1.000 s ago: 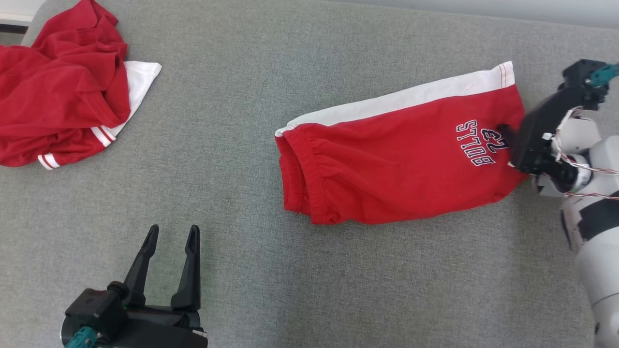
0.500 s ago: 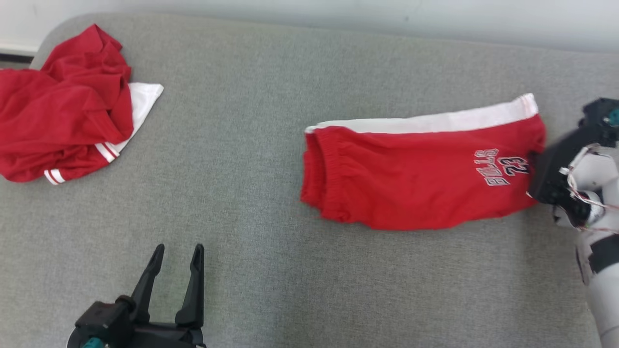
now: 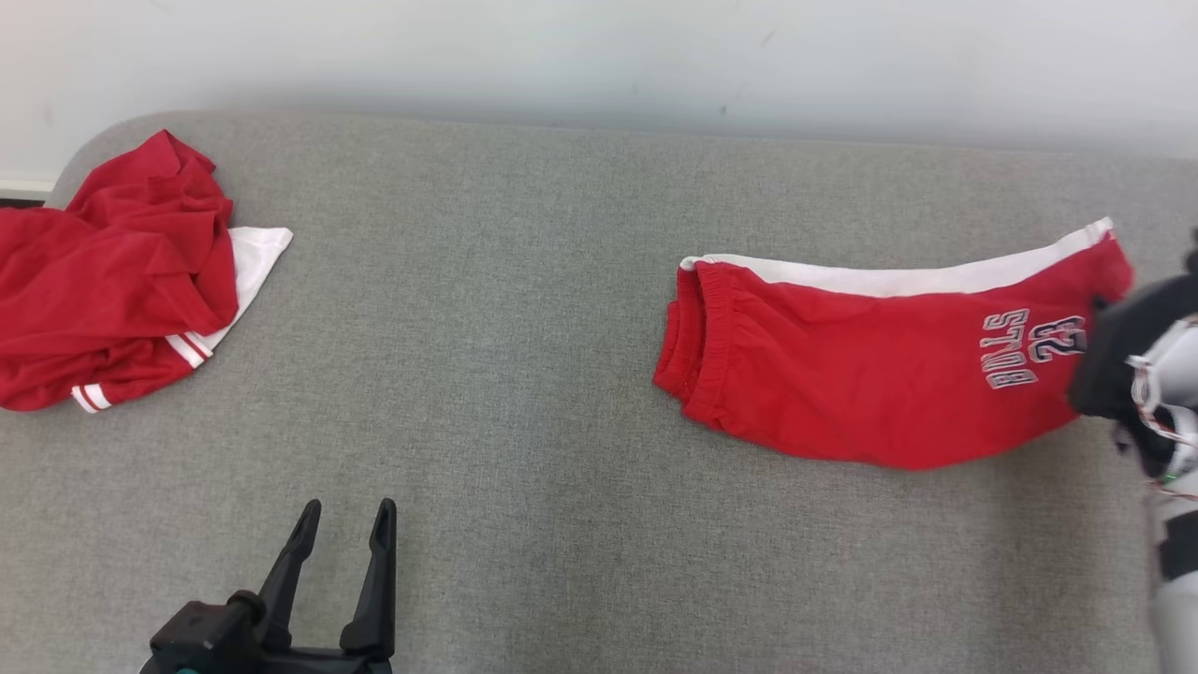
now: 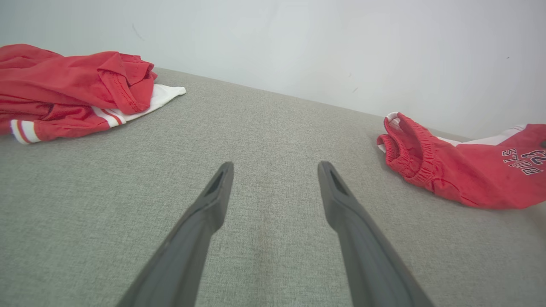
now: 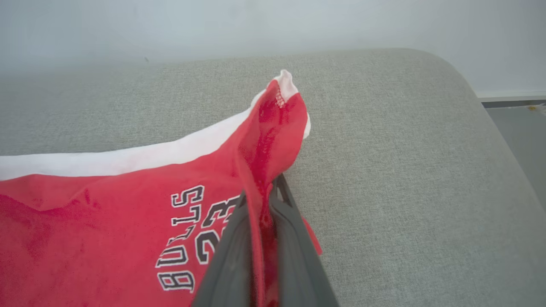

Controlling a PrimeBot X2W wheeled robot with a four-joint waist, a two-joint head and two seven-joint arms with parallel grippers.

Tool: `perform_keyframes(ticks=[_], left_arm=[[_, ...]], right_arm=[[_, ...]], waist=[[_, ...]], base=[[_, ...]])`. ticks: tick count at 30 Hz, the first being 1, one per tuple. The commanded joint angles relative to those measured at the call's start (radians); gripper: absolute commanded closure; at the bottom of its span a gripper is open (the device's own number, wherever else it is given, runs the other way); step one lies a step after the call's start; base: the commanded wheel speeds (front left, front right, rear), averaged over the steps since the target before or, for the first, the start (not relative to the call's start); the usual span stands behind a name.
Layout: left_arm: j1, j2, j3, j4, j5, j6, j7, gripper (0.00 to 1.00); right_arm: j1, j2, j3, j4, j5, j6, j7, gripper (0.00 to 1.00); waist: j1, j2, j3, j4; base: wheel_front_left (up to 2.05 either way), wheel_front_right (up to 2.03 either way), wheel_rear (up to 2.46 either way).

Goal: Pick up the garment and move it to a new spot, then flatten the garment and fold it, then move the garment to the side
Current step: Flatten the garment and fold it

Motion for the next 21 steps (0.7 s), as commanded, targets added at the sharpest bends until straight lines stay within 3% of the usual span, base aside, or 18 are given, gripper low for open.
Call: perform_keyframes(ticks=[1, 11, 21], left_arm=[[0.005, 0.004, -0.001, -0.004, -0.006, 0.004, 0.003, 0.0], [-0.013, -0.004, -0.009, 0.006, -0.017, -0.007, 0.002, 0.0], [-0.035, -0.035, -0.02, 0.045, -0.023, -0.025, -0.013, 0.0]], right_arm=[[0.014, 0.024, 0.022, -0.029, 0.006, -0.002, 0.011, 1.0], [-0.01, 0.128, 0.278, -0.167, 0.099, -0.002, 0.104, 1.0], [-0.058, 0.203, 0.403, -0.041, 0.12, -0.002, 0.112, 1.0]], waist=[[0.0001, 0.0, -0.007, -0.004], [0.0001, 0.0, -0.005, 0.016], [0.0001, 0.0, 0.013, 0.097]], base=[[0.0, 0.0, 0.0], [0.0, 0.0, 0.0], [0.0, 0.0, 0.0]])
